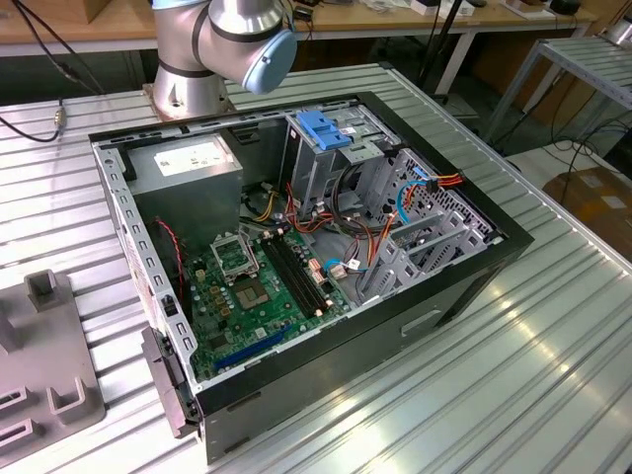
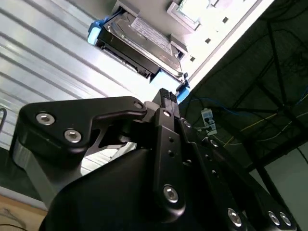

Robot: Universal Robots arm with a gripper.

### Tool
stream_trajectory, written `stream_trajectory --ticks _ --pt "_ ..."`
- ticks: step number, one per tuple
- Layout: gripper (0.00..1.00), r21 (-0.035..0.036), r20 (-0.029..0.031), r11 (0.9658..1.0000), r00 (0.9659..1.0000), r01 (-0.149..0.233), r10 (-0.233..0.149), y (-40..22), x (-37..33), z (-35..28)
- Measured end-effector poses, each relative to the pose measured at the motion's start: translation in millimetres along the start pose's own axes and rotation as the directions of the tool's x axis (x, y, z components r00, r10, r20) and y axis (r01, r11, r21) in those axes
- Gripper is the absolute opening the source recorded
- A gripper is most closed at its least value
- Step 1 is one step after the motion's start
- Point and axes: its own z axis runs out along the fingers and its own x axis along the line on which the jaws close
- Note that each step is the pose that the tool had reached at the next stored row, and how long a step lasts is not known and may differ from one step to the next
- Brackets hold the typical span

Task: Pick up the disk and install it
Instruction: 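Pick up the disk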

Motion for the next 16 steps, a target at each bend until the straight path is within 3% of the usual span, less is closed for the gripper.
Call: stream_trajectory --ticks 2,6,8,12,13,14,16 --pt "0.1 0.0014 -0.0035 0.9969 0.9969 0.078 -0.078 0.0 0.0 0.0" --pt "0.1 0.0024 -0.007 0.9876 0.9876 0.157 -0.157 0.0 0.0 0.0" --pt "0.1 0.0029 -0.0089 0.9803 0.9803 0.197 -0.197 0.0 0.0 0.0" --pt "0.1 0.0035 -0.0129 0.9596 0.9595 0.281 -0.281 0.0 0.0 0.1" --pt "0.1 0.0038 -0.0154 0.9427 0.9426 0.334 -0.334 0.0 0.0 0.2" --pt "0.1 0.0039 -0.0182 0.9214 0.9213 0.389 -0.388 0.0 0.0 0.3" --pt "0.1 0.0039 -0.0207 0.8997 0.8995 0.437 -0.436 0.0 0.0 0.4"
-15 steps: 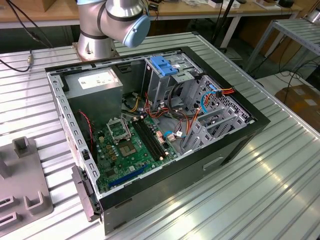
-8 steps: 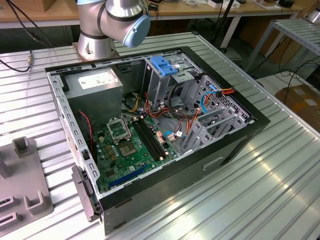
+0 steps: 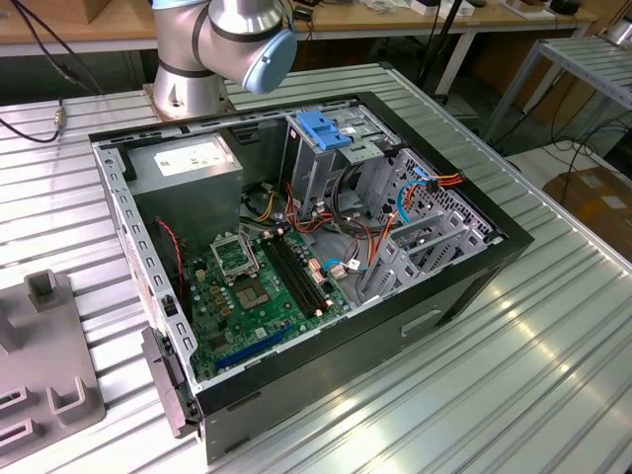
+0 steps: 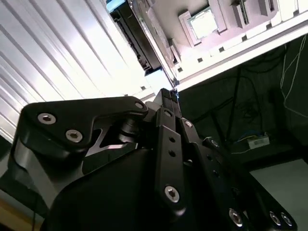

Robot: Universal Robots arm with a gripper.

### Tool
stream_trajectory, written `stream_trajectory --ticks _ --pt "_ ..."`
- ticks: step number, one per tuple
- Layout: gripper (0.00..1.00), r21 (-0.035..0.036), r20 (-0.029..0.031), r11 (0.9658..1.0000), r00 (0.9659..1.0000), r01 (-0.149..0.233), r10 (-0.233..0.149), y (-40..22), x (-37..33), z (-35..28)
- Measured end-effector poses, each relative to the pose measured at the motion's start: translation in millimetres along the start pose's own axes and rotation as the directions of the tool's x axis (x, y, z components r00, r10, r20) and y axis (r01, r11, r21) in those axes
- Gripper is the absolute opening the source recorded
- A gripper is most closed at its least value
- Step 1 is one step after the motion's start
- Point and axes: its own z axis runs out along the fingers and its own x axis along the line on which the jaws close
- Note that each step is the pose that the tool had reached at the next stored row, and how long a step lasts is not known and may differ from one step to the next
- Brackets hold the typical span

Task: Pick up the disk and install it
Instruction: 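Pick up the disk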

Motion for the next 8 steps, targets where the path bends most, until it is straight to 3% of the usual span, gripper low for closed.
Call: stream_trajectory --ticks 2,5,7,8 --pt "0.1 0.0008 -0.002 0.9989 0.9989 0.046 -0.046 0.0 0.0 0.1" --pt "0.1 0.0021 -0.0059 0.9906 0.9906 0.137 -0.137 0.0 0.0 0.2" --pt "0.1 0.0031 -0.01 0.9747 0.9747 0.224 -0.223 0.0 0.0 0.3" --pt "0.1 0.0034 -0.012 0.9642 0.9641 0.265 -0.265 0.0 0.0 0.4"
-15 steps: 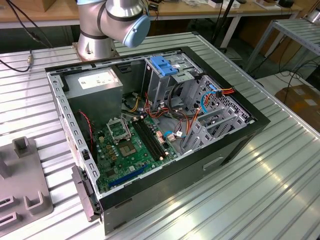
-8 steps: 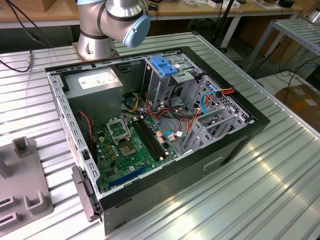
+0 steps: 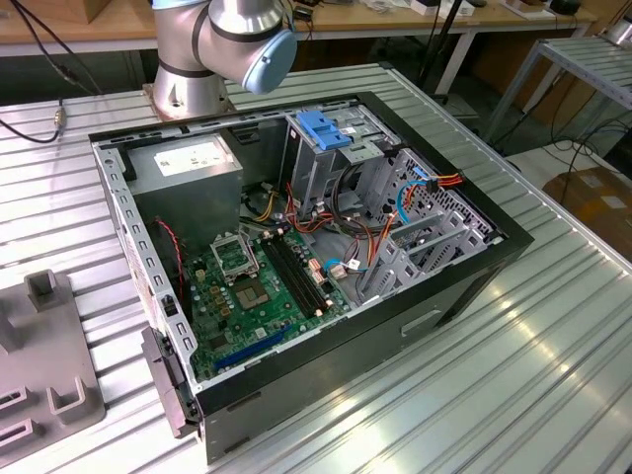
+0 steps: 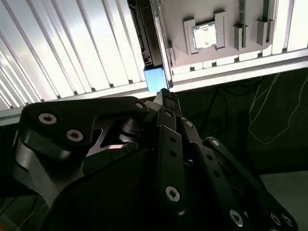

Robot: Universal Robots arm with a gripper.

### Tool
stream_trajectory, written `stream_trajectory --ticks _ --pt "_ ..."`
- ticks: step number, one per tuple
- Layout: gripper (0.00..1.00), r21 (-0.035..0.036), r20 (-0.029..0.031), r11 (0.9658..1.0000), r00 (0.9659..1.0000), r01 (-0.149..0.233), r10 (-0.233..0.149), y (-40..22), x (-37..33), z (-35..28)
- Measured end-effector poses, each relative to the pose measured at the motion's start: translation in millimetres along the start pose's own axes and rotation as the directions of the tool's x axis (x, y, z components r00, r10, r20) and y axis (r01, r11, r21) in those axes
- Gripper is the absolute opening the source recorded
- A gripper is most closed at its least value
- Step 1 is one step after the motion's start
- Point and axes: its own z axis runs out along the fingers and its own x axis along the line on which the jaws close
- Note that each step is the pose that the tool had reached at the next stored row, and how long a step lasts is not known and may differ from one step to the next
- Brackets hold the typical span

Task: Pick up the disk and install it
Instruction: 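Pick up the disk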

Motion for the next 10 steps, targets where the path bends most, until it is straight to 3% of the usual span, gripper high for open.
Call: stream_trajectory --ticks 2,4,5,8,10 --pt "0.1 0.0012 -0.0032 0.9972 0.9972 0.074 -0.074 0.0 0.0 0.3" --pt "0.1 0.0018 -0.0048 0.9938 0.9938 0.111 -0.111 -0.1 0.0 0.5" --pt "0.1 0.0023 -0.0064 0.9893 0.9893 0.146 -0.146 -0.1 -0.1 0.6" --pt "0.1 0.0029 -0.0088 0.9805 0.9805 0.197 -0.196 -0.2 -0.1 0.7" --pt "0.1 0.0032 -0.0106 0.9717 0.9717 0.236 -0.236 -0.2 -0.2 0.8"
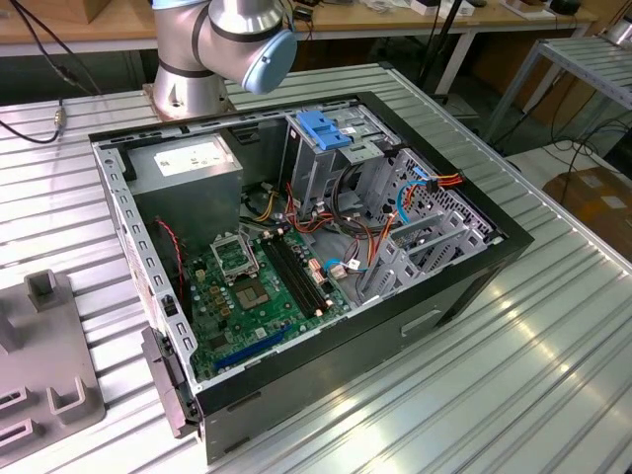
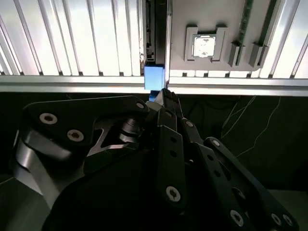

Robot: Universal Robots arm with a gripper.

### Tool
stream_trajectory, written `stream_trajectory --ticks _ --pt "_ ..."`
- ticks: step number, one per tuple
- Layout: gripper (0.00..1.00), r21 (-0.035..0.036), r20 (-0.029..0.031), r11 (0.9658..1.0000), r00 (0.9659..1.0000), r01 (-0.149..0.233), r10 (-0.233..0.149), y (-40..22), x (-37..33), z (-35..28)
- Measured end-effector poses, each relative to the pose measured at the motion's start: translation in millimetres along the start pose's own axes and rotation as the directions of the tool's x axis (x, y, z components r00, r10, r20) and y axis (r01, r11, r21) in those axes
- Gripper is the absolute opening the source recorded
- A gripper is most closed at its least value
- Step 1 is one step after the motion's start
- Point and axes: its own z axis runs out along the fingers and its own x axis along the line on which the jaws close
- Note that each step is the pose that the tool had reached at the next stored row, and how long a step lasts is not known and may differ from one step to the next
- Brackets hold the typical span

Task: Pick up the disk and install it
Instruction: 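Pick up the disk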

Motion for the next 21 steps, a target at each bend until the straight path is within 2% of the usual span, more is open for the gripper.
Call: stream_trajectory --ticks 3,5,7,10,12,16,17,19,20,21 --pt "0.1 0.001 -0.0025 0.9983 0.9983 0.058 -0.058 0.0 0.0 0.1" --pt "0.1 0.0017 -0.0043 0.995 0.995 0.1 -0.1 0.0 0.0 0.2" --pt "0.1 0.0023 -0.0067 0.9884 0.9884 0.152 -0.152 0.0 0.0 0.3" --pt "0.1 0.0029 -0.009 0.9793 0.9793 0.202 -0.202 0.0 0.0 0.4" --pt "0.1 0.0033 -0.0107 0.9715 0.9715 0.237 -0.237 0.0 0.0 0.5" --pt "0.1 0.0037 -0.0141 0.9512 0.9511 0.309 -0.309 0.0 0.0 0.5" --pt "0.1 0.0039 -0.0153 0.943 0.9429 0.333 -0.333 0.0 0.0 0.7" --pt "0.1 0.004 -0.017 0.9298 0.9297 0.368 -0.368 0.0 0.0 0.8" --pt "0.1 0.0041 -0.0183 0.9192 0.9191 0.394 -0.394 -0.1 0.0 0.9" --pt "0.1 0.0045 -0.0193 0.9128 0.9127 0.408 -0.408 -0.1 -0.1 1.3"
